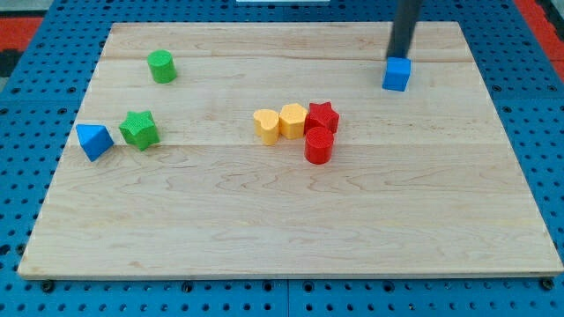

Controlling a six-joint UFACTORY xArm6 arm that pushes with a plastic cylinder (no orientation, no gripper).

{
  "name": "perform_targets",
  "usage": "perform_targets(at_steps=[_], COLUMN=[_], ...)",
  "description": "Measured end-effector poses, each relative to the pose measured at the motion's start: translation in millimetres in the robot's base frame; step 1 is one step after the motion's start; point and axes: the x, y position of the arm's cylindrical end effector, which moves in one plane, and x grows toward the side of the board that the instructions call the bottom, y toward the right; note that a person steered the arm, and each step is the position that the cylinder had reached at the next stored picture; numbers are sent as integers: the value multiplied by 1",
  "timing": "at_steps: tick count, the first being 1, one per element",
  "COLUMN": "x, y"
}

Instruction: Move the blue cube to the center right

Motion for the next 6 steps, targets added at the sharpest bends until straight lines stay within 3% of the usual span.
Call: perform_targets(at_steps=[2,3,4,5,6], x=[-53,32,91,121,147], y=[-57,-40,-51,-2,-23])
